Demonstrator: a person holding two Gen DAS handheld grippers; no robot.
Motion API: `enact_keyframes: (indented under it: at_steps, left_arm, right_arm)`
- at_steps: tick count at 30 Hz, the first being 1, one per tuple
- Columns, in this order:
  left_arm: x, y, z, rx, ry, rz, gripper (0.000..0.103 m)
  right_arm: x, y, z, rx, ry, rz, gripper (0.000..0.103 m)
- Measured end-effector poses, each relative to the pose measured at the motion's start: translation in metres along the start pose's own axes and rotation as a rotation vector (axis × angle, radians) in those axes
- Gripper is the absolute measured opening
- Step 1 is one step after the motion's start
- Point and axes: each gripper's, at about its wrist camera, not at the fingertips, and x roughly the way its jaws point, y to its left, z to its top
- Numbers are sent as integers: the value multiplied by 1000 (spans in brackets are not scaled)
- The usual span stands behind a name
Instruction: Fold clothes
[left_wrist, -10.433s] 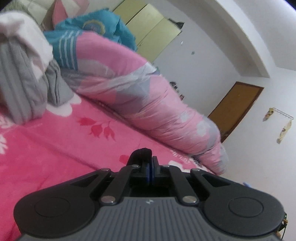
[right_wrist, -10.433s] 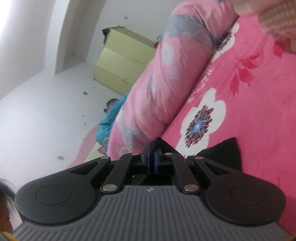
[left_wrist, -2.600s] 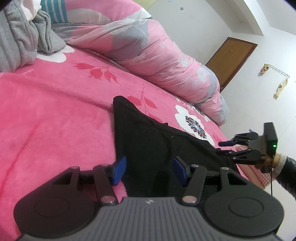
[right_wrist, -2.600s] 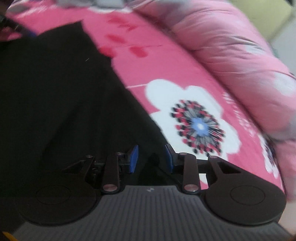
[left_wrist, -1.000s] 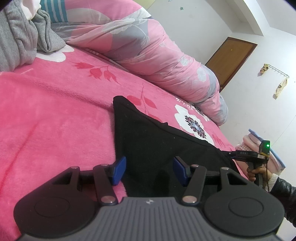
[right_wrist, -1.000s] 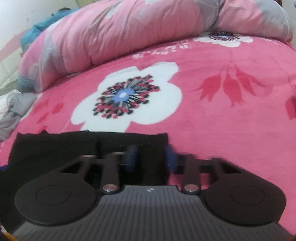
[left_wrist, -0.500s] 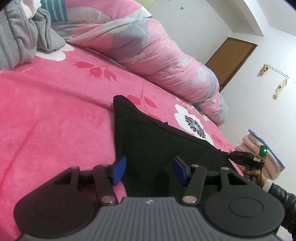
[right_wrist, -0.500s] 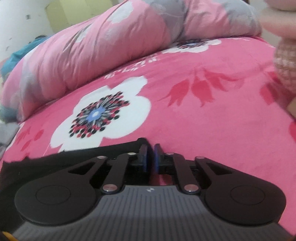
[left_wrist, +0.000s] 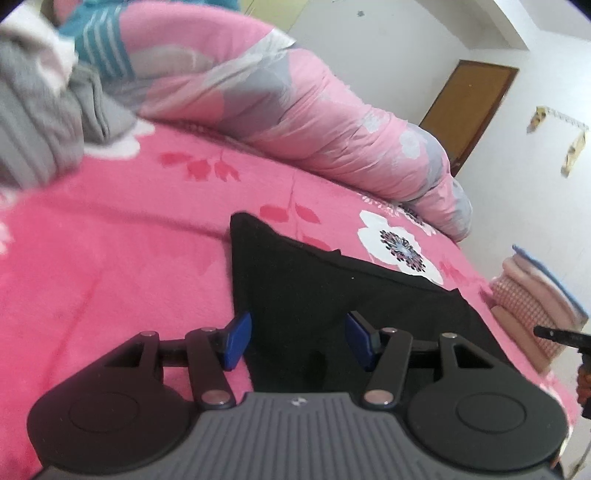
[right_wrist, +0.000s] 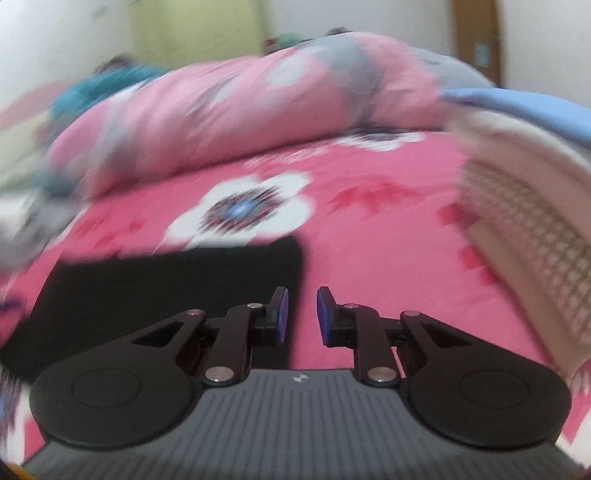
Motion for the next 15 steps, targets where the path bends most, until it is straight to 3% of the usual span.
enact_keyframes:
  at_steps: [5,8,12,13,15]
  left_arm:
    - [-42,-5,-7,18,-3,65,58]
    - [-65,1,-17,-6,2,98,58]
    - [-86,14,-35,-68,19,116,58]
    - [-90,14,-38,-78,22,114,58]
    - [-96,12,-45,-81,32,108,58]
  right_arm:
    - [9,44,-45,-129,68,191,15]
    - [14,27,-76,-126,110,151,13]
    - [-17,-46,-102,185,28,104,11]
    - [-25,-57,-106,215,21,42,11]
    - [-37,-75,-115,302,3,42,12]
